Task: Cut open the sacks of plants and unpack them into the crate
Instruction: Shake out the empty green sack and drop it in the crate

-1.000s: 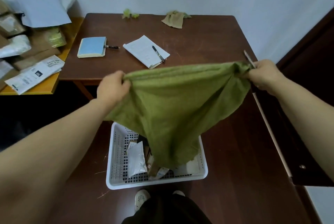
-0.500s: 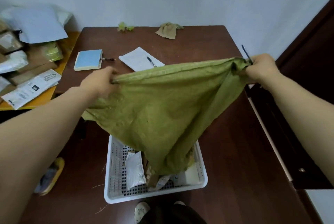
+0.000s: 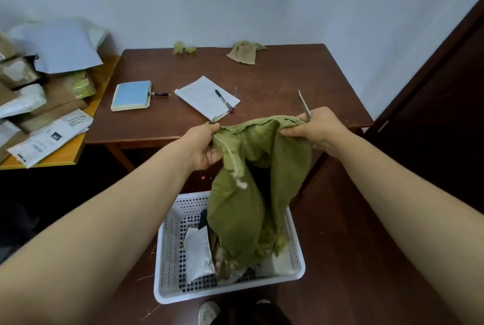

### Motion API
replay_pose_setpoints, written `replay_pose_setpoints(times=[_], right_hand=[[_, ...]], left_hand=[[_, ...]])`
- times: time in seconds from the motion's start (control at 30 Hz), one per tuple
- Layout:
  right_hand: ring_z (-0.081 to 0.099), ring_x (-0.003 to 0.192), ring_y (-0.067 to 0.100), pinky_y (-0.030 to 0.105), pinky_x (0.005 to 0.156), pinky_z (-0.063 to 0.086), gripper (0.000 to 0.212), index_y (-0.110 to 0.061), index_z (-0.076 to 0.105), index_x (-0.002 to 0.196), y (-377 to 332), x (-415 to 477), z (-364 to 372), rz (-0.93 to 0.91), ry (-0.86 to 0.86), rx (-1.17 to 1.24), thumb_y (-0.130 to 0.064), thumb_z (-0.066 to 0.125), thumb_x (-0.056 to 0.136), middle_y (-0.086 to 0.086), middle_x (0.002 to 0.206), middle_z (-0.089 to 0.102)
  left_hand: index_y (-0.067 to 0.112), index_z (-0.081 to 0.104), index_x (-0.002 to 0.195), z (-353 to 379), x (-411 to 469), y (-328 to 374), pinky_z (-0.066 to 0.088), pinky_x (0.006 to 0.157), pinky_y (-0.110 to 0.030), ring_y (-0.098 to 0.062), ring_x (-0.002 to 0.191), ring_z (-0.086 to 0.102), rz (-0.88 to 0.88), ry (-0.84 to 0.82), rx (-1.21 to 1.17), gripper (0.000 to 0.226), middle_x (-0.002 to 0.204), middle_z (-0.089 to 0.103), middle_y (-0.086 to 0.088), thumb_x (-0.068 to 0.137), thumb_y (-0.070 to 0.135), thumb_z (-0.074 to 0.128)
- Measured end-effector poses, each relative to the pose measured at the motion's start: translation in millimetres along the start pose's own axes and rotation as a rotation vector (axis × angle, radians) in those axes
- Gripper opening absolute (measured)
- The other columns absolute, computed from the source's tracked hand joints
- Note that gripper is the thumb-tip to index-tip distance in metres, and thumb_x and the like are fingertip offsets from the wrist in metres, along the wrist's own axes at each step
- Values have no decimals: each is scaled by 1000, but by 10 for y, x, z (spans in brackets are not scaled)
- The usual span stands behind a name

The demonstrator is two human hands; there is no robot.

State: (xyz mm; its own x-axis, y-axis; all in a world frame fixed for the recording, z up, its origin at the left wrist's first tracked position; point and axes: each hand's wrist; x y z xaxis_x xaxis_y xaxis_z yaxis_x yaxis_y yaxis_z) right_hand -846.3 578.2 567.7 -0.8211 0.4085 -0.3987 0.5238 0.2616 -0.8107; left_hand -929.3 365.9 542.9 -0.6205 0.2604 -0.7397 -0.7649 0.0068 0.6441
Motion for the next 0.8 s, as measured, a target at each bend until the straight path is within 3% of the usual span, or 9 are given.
replay_pose_setpoints(times=[0.1,0.17,0.33,0.4,0.47,0.5,0.6,0.7,0.8], right_hand=[[51,32,0,12,33,38,16,-3,64,76,-153,-234,180,-44,-93,150,-7,79,74,-8,39,57],[41,24,-1,9,28,28,17,-5,61,76,-244,-374,271,-54,-137,198,-11,77,77,-10,33,49],[58,40,6,22,42,47,42,-7,58,62,-328,-396,378,-108,-193,7,-40,83,68,-4,45,59],[66,64,19,33,62,55,28,-6,64,67,-322,-358,419,-183,-165,-314,-26,84,65,5,64,66],[59,67,22,35,63,52,14,-9,60,64,-320,-323,405,-246,-79,-468,-6,71,71,4,64,57],[57,67,21,37,64,52,10,-5,61,66,-331,-302,370,-271,-46,-444,1,66,72,5,65,55],[59,66,22,43,71,56,12,6,68,81,-404,-322,213,-365,-68,-269,9,59,73,14,70,60],[63,64,19,32,64,56,24,-3,72,78,-486,-392,39,-403,-102,-164,15,57,74,12,70,66],[65,57,14,23,55,54,37,-15,73,67,-484,-358,-195,-385,-73,-60,18,56,70,1,59,68]], left_hand=[[5,56,83,109,-30,4,54,40,-29,-16,41,63,34,-6,-136,27,51,64,-9,101,20,42],[2,57,87,186,-81,0,54,40,-31,-20,43,65,24,-38,-175,28,61,66,-14,102,18,39],[-6,56,88,325,-178,18,57,49,-36,-27,74,66,7,-106,-214,30,81,62,-22,102,8,34],[-11,55,87,321,-186,17,57,58,-38,-28,88,64,-36,-181,-238,30,83,65,-24,101,5,34],[-6,57,90,293,-165,16,59,57,-33,-27,75,68,-29,-128,-50,18,74,67,-21,96,5,44],[-1,56,94,249,-109,24,59,55,-31,-25,70,68,8,-30,84,8,75,67,-17,93,7,53],[8,45,106,31,108,75,56,56,-36,-22,90,64,134,248,294,42,105,59,-11,77,13,75],[14,28,135,-132,167,94,54,82,-43,-29,112,52,144,386,556,79,127,47,-13,71,19,75],[15,43,137,-195,194,89,53,75,-35,-28,111,54,231,325,691,61,134,49,-10,81,6,64]])
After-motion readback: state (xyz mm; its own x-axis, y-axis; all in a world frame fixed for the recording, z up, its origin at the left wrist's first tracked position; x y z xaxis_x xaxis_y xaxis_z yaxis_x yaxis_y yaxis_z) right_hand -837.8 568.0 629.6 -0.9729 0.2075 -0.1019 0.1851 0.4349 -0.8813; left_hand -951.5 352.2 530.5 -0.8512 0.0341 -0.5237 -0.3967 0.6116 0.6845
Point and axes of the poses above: each hand's wrist, its own x-axis towards the middle knuckle, its own z-axis out of the palm, y = z × x
